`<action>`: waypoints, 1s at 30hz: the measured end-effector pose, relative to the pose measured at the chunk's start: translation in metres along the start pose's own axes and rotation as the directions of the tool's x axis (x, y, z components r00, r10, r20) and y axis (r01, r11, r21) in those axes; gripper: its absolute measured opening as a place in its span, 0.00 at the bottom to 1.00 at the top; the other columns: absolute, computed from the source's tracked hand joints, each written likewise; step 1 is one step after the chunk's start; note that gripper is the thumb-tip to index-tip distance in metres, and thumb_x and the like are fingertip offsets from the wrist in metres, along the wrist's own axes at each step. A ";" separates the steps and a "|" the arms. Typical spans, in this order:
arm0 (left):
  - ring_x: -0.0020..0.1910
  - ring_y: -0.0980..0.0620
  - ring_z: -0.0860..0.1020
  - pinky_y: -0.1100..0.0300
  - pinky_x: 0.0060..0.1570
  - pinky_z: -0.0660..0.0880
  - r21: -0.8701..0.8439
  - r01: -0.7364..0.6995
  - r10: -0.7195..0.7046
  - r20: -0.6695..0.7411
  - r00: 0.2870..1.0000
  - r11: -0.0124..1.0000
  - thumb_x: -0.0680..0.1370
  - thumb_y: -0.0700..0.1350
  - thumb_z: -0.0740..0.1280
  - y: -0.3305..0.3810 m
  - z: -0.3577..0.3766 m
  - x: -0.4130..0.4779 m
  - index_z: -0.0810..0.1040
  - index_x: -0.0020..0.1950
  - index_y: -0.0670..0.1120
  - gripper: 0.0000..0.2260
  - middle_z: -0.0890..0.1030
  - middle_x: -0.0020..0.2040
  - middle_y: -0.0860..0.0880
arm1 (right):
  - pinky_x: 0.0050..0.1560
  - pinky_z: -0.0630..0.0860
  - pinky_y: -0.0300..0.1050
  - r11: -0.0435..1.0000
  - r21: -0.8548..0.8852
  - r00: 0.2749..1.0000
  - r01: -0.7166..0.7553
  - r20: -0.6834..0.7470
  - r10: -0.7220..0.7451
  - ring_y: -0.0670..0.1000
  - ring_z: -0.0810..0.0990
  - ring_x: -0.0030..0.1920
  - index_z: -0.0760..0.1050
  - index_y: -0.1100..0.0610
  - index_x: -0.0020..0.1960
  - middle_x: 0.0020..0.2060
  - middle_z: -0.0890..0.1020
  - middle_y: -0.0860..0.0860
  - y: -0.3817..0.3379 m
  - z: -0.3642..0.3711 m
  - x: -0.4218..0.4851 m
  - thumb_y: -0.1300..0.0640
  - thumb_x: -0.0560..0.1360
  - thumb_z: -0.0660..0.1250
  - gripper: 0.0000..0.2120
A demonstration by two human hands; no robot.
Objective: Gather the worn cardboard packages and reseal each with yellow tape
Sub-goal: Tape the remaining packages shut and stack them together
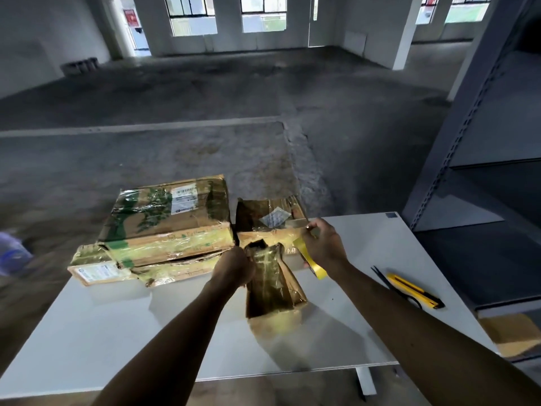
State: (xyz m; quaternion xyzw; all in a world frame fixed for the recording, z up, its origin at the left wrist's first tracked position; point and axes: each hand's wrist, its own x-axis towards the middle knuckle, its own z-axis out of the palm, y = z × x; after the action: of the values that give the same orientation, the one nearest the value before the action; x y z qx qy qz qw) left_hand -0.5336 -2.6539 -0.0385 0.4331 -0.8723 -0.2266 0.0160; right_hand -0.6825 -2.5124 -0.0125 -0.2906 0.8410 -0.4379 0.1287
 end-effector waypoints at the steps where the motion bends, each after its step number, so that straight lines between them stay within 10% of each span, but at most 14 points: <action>1: 0.45 0.41 0.83 0.52 0.37 0.79 -0.025 0.019 -0.018 0.037 0.999 0.999 0.81 0.42 0.59 -0.003 0.002 0.001 0.79 0.53 0.35 0.13 0.83 0.47 0.39 | 0.46 0.76 0.47 1.000 -0.012 1.000 0.020 0.004 -0.020 0.53 0.78 0.50 0.75 0.59 0.60 0.55 0.81 0.56 -0.001 -0.001 0.001 0.53 0.81 0.64 0.12; 5: 0.45 0.38 0.82 0.51 0.42 0.79 -0.050 0.000 -0.002 -0.050 0.999 0.999 0.84 0.57 0.53 -0.012 0.013 0.002 0.78 0.50 0.39 0.23 0.83 0.47 0.38 | 0.44 0.73 0.42 0.996 -0.056 0.997 0.076 0.006 -0.076 0.54 0.80 0.50 0.77 0.60 0.58 0.54 0.82 0.57 -0.004 0.000 0.003 0.53 0.80 0.66 0.12; 15: 0.57 0.37 0.79 0.53 0.51 0.73 -0.158 0.004 -0.007 -0.022 1.000 0.987 0.85 0.53 0.54 -0.020 -0.003 0.009 0.77 0.58 0.36 0.22 0.81 0.56 0.36 | 0.23 0.66 0.26 0.990 -0.007 0.987 0.138 0.089 -0.136 0.39 0.76 0.34 0.76 0.56 0.53 0.45 0.80 0.50 -0.026 0.002 0.009 0.54 0.82 0.64 0.06; 20: 0.50 0.53 0.81 0.59 0.48 0.77 -0.560 -0.268 0.206 -0.172 0.963 0.784 0.81 0.60 0.58 0.004 -0.051 0.001 0.79 0.58 0.45 0.21 0.83 0.52 0.47 | 0.37 0.72 0.39 0.972 -0.048 0.964 0.230 0.147 -0.221 0.49 0.79 0.47 0.77 0.50 0.52 0.50 0.80 0.48 -0.049 0.012 0.009 0.49 0.81 0.64 0.06; 26: 0.31 0.63 0.77 0.75 0.29 0.67 -0.333 -0.454 0.296 -0.428 0.854 0.826 0.77 0.45 0.71 0.004 -0.079 0.001 0.82 0.41 0.45 0.06 0.77 0.32 0.61 | 0.43 0.72 0.42 0.951 -0.086 0.932 0.296 0.244 -0.268 0.52 0.80 0.54 0.79 0.55 0.58 0.55 0.82 0.51 -0.072 0.030 0.004 0.51 0.80 0.65 0.11; 30: 0.31 0.57 0.80 0.58 0.30 0.73 -0.347 -0.347 0.177 -0.437 0.882 0.871 0.79 0.47 0.69 -0.019 -0.082 0.010 0.81 0.38 0.44 0.12 0.81 0.32 0.52 | 0.46 0.69 0.41 0.943 -0.079 0.916 0.324 0.275 -0.292 0.50 0.78 0.57 0.75 0.54 0.63 0.58 0.80 0.49 -0.078 0.035 0.005 0.46 0.78 0.68 0.18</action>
State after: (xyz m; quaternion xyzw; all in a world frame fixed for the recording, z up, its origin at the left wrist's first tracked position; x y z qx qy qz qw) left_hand -0.5072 -2.7033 0.0254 0.3312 -0.8341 -0.3112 0.3128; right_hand -0.6407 -2.5734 0.0308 -0.4817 0.7858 -0.3583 0.1485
